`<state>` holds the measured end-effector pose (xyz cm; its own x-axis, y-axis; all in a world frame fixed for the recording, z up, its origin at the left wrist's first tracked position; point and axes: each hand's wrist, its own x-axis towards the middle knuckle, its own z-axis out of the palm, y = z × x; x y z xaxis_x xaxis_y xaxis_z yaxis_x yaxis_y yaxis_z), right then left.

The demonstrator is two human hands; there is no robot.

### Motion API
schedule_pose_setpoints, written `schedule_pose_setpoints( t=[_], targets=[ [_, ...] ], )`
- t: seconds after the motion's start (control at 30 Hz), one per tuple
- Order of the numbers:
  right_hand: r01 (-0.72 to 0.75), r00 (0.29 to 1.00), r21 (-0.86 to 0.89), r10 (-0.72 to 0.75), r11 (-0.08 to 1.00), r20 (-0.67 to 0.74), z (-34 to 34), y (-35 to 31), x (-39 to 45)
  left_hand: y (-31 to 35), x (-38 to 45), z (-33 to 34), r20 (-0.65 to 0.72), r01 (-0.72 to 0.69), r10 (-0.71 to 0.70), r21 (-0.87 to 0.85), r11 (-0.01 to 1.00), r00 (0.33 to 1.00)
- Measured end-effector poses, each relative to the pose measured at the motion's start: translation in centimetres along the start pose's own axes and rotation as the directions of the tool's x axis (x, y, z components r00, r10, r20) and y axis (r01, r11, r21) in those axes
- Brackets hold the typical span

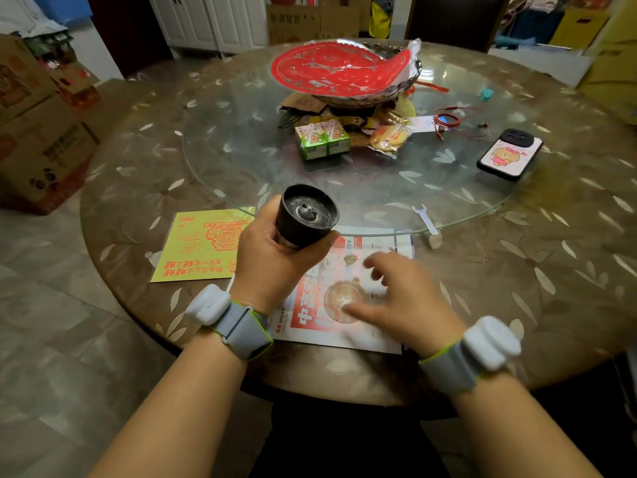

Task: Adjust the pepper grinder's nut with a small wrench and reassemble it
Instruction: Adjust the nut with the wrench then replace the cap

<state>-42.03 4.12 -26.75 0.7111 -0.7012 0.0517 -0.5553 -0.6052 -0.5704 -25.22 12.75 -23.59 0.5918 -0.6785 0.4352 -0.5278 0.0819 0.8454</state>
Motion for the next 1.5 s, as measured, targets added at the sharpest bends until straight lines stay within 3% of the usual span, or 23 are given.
schedule_pose_setpoints(
  t=[0.17,0.37,0.57,0.9,1.03,1.17,1.5],
  targets=[
    [0.031,0.997,-0.178,-0.043,0.984,-0.066,3.4,-1.4,-1.3,0.1,-0.2,0.0,-0.003,0.0,0.0,-0.015,1.0,1.0],
    [-0.052,0.987,-0.226,0.017,0.973,-0.157,3.8,-1.6,-1.1,0.1,-0.3,-0.1,-0.016,0.001,-0.001,-0.012,1.0,1.0],
    [-0.126,0.975,-0.027,0.119,0.992,-0.188,3.1,-0.9,-0.7,0.0,-0.2,-0.1,-0.016,0.001,-0.001,-0.008,1.0,1.0],
    [-0.203,0.971,-0.161,0.178,0.966,-0.158,2.9,-0.3,0.4,0.2,-0.3,-0.1,-0.013,0.017,-0.017,0.005,1.0,1.0],
    [-0.201,0.968,-0.121,0.179,0.972,-0.175,3.1,-0.1,0.9,0.2,-0.3,-0.2,-0.007,0.029,-0.029,0.002,1.0,1.0],
    [-0.189,0.943,0.043,0.193,0.981,-0.27,2.2,1.5,0.8,0.1,-0.3,-0.1,-0.011,0.033,-0.033,-0.007,0.999,0.999],
    [-0.18,0.971,-0.024,0.174,0.983,-0.161,1.0,3.1,1.6,0.1,-0.3,0.0,-0.016,0.022,-0.021,0.017,1.0,1.0]
  ],
)
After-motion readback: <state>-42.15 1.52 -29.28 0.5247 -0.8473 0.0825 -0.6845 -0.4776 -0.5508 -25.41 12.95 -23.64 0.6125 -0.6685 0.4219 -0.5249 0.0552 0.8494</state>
